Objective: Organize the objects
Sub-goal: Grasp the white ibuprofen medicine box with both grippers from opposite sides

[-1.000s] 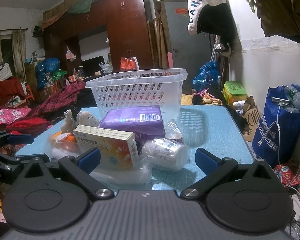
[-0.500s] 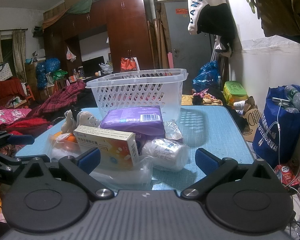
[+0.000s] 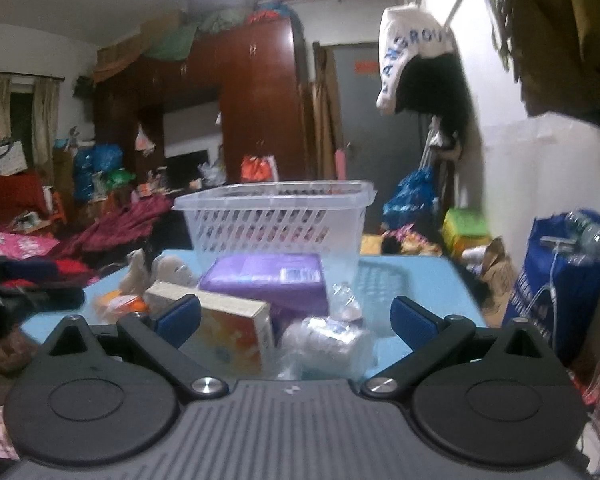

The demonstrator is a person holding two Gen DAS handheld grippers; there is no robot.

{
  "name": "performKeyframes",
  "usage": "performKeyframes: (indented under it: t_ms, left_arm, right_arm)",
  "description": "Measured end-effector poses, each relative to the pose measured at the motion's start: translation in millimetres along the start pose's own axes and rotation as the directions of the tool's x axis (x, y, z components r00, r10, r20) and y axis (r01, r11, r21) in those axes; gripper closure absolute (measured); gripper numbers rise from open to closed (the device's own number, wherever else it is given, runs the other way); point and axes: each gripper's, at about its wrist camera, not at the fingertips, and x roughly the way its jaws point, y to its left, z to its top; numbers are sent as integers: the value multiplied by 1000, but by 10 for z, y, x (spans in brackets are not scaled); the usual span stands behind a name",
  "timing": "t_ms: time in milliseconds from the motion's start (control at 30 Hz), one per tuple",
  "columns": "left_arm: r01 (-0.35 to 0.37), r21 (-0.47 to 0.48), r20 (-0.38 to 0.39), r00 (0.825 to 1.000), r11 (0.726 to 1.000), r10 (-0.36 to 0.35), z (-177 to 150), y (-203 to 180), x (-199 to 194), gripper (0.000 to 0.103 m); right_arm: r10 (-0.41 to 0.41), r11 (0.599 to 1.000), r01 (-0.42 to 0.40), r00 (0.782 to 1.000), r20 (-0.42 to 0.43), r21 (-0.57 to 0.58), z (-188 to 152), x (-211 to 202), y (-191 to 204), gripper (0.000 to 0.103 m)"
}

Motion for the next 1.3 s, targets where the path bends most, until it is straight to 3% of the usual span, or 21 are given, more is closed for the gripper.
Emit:
performKeyframes:
  t_ms: [67, 167, 300, 367, 533, 633, 733, 900, 1300]
  left_arm:
    - [9, 4, 50, 999, 1000, -9, -25, 54, 86, 0]
    - [-34, 39, 2, 999, 999, 34, -52, 43, 281, 0]
    - [0, 61, -4, 1000, 998, 0, -122, 20, 385, 1]
    - [39, 56, -22, 999, 998, -38, -150, 38, 447, 8]
    - [51, 61, -63, 997, 997, -47, -243, 46, 646, 29]
    - [85, 41, -78, 994, 996, -81, -284, 72, 728, 45]
    - [108, 44, -75, 992, 993, -104, -295, 69, 743, 46]
    - [136, 61, -68, 989, 989, -132, -307, 10, 772, 48]
    - [124, 71, 2, 992, 990, -125, -267, -67, 638, 57]
  right_arm:
    - [28, 1000, -28, 999, -22, 14, 7, 77, -11, 0]
    - [75, 996, -73, 996, -57, 46, -26, 222, -58, 0]
    - [138, 989, -135, 989, -47, 56, -134, 338, -85, 4]
    - [145, 989, -143, 989, -42, 36, -155, 383, -66, 15]
    - [169, 986, -169, 985, -41, 6, -195, 422, -13, 27]
    - [176, 984, -178, 983, -46, -22, -210, 436, 27, 39]
    - [186, 981, -188, 981, -59, -37, -236, 460, 19, 51]
    - [211, 976, -214, 975, -66, -40, -256, 496, 3, 59]
    - [177, 978, -176, 984, -5, -109, -239, 337, 82, 66]
